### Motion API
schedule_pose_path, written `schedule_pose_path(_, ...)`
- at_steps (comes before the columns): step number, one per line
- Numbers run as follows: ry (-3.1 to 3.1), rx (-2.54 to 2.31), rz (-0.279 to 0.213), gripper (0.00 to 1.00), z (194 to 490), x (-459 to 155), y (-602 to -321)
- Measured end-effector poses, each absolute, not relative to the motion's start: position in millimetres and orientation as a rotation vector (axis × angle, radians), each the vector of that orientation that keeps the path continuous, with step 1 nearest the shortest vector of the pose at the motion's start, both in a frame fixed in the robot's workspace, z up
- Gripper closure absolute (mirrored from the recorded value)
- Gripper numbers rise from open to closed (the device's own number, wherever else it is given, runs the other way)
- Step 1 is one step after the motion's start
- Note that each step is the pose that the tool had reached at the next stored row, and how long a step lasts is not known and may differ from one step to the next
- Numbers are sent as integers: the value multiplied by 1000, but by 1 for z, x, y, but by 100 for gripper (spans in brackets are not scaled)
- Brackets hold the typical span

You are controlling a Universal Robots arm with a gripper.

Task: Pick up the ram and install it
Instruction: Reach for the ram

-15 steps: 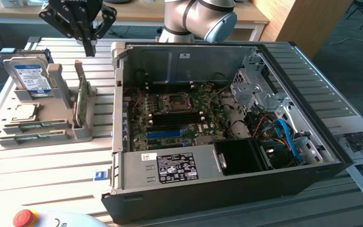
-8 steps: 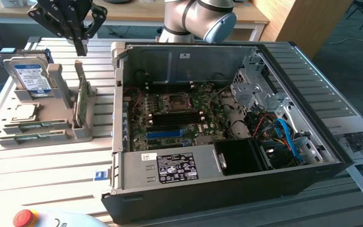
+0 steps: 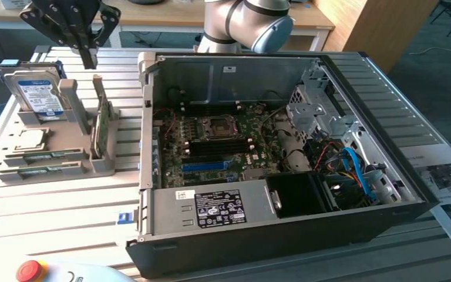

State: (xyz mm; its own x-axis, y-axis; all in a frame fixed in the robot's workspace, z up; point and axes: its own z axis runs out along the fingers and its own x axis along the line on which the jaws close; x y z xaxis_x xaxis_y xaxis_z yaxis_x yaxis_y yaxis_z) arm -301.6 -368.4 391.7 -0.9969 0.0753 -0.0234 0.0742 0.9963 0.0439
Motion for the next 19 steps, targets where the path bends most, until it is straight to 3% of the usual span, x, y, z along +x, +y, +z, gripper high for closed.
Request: schedule_pose_path(19, 3114, 117, 67, 90, 392, -341, -365)
